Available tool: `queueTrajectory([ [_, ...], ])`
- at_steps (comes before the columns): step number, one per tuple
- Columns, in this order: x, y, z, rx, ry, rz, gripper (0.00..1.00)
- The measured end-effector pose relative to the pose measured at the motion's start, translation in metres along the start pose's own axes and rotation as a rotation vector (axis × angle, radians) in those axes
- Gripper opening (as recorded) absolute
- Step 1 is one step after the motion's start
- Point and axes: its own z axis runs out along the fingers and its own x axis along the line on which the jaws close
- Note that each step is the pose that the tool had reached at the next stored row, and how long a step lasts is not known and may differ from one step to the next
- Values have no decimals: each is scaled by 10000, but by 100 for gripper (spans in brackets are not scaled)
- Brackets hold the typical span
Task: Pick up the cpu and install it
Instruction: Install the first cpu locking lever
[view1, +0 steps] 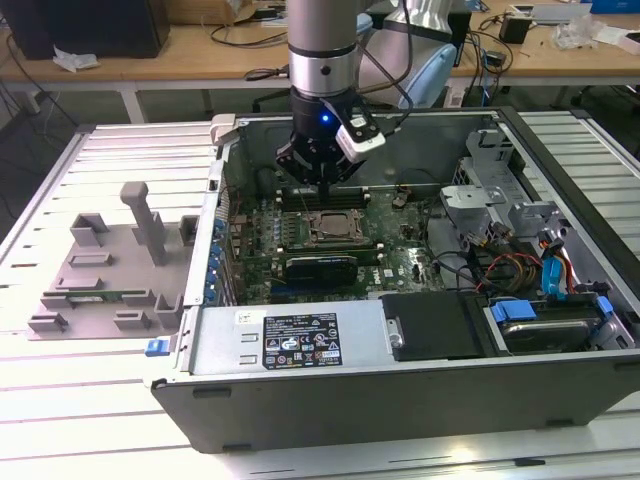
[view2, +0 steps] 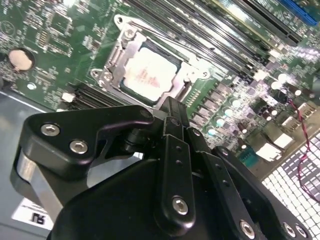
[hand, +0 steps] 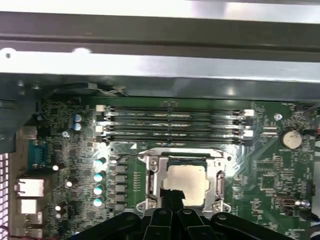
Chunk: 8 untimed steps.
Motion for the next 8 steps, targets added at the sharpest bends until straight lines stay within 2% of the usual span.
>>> queueTrajectory([
  [4, 113, 3, 1, 0, -9, 0, 11],
  [8, 251, 6, 0, 1, -62, 2, 11],
])
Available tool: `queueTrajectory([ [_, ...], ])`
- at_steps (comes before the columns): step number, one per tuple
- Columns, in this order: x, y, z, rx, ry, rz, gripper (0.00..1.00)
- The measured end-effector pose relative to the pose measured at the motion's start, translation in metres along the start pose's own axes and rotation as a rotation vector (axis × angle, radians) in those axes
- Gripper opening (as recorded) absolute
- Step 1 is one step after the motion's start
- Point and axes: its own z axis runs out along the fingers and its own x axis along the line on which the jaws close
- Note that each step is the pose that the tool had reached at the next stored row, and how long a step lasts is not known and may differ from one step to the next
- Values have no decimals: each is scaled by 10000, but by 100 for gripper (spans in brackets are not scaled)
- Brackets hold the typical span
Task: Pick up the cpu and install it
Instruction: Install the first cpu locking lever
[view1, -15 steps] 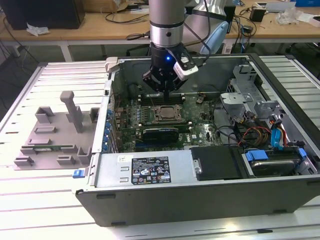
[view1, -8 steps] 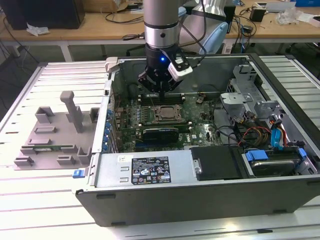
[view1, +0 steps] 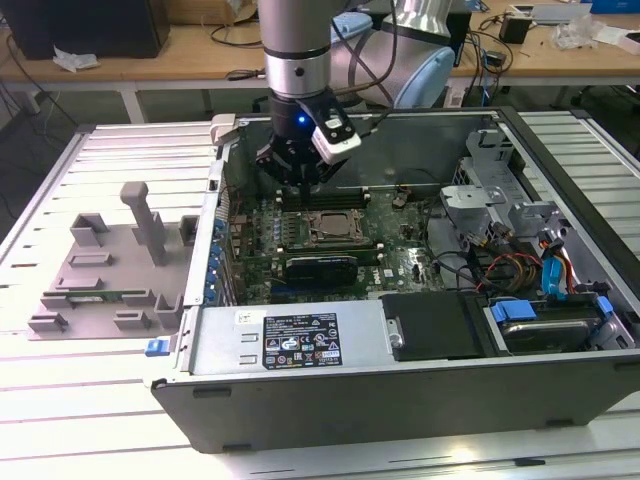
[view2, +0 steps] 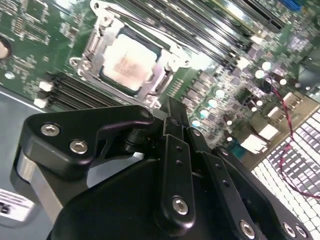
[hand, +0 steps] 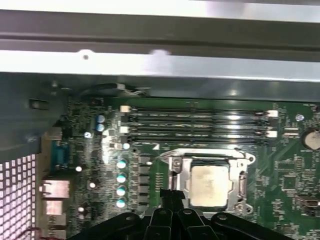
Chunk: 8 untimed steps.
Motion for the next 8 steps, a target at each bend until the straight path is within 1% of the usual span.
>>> queueTrajectory([
  [1, 12, 0, 0, 0, -11, 0, 11],
  [2, 41, 1, -1, 1, -49, -1, 11],
  [4, 90, 2, -2, 2, -100, 1, 11],
  [5, 126, 3, -3, 4, -134, 2, 11],
  [6, 197, 5, -5, 5, -203, 2, 11],
  [7, 218, 5, -5, -46, -215, 6, 11],
  [8, 223, 5, -5, -171, -217, 7, 11],
])
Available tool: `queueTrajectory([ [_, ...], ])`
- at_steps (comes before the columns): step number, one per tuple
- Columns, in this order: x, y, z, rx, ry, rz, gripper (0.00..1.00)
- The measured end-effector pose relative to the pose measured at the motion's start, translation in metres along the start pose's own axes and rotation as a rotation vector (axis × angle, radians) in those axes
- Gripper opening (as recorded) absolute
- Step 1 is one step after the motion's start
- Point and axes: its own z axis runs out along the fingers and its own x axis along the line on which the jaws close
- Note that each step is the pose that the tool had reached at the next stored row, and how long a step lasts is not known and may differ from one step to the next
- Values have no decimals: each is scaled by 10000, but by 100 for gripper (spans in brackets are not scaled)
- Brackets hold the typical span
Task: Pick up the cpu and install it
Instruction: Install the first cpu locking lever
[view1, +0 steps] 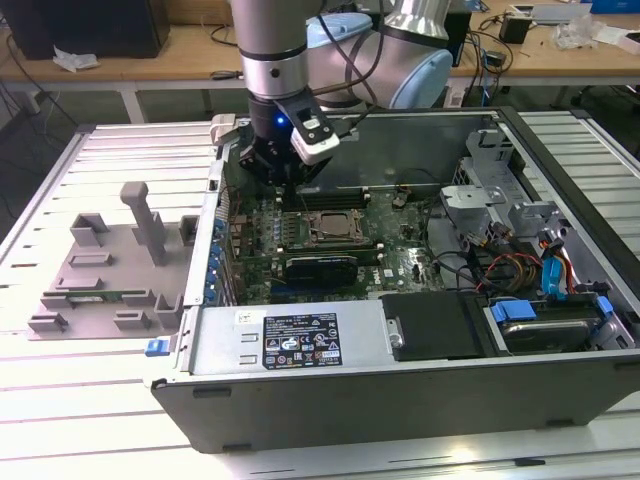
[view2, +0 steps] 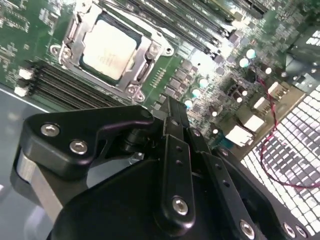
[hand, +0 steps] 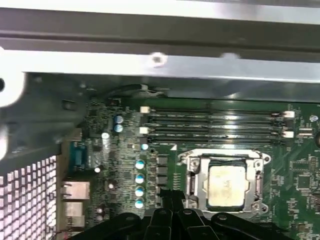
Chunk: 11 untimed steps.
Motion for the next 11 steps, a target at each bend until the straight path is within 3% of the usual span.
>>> queueTrajectory([
  [1, 7, 0, 0, -229, -6, 12, 11],
  [2, 11, 1, 1, -385, -9, 20, 11],
  [3, 20, 1, 0, -450, -13, 24, 11],
  [4, 28, 1, 0, -453, -17, 23, 11],
  [7, 62, 1, -2, -625, -32, 29, 11],
  [8, 74, 1, -2, -790, -38, 35, 11],
  [11, 90, 2, -3, -1077, -48, 51, 11],
])
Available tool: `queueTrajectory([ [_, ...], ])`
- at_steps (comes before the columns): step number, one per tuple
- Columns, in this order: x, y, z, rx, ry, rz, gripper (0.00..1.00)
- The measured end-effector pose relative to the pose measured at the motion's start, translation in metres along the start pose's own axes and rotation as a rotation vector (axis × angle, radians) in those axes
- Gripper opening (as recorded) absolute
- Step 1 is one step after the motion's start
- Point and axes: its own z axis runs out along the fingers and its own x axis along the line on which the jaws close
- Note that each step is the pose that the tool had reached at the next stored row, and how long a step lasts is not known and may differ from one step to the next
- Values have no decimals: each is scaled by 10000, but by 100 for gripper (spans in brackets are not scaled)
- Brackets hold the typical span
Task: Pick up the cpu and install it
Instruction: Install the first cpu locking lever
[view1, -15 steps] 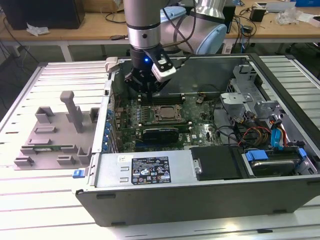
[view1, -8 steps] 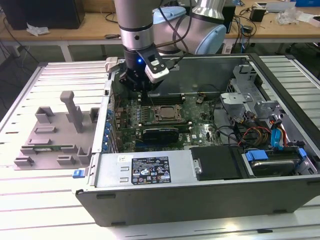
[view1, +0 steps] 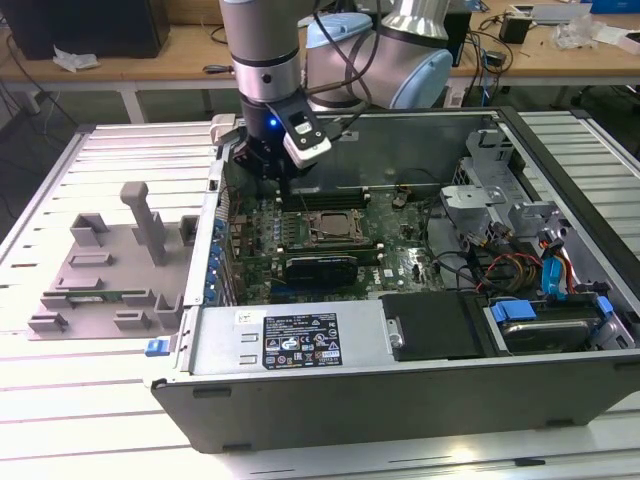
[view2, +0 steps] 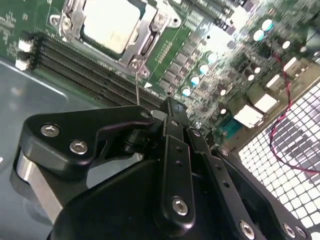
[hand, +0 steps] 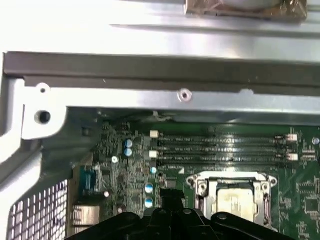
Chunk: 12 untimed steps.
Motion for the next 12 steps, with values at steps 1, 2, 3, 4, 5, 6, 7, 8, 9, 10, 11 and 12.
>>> queueTrajectory([
  [1, 2, 0, 0, -87, -4, 5, 11],
  [2, 5, 0, 0, -242, -9, 12, 11],
  [3, 6, 1, 0, -271, -16, 13, 11],
  [4, 6, 1, 0, -272, -18, 12, 11],
  [5, 7, 0, 0, -271, -20, 11, 11],
  [6, 5, 0, 0, -271, -20, 11, 11],
  [7, -1, 0, 0, -271, -20, 12, 11],
  [8, -10, 0, 0, -271, -20, 12, 11],
  [9, -23, -1, 1, -271, -20, 12, 11],
  [10, -40, -1, 2, -272, -21, 12, 11],
  [11, -71, -2, 4, -272, -21, 9, 11],
  [12, -91, -2, 5, -272, -21, 11, 11],
])
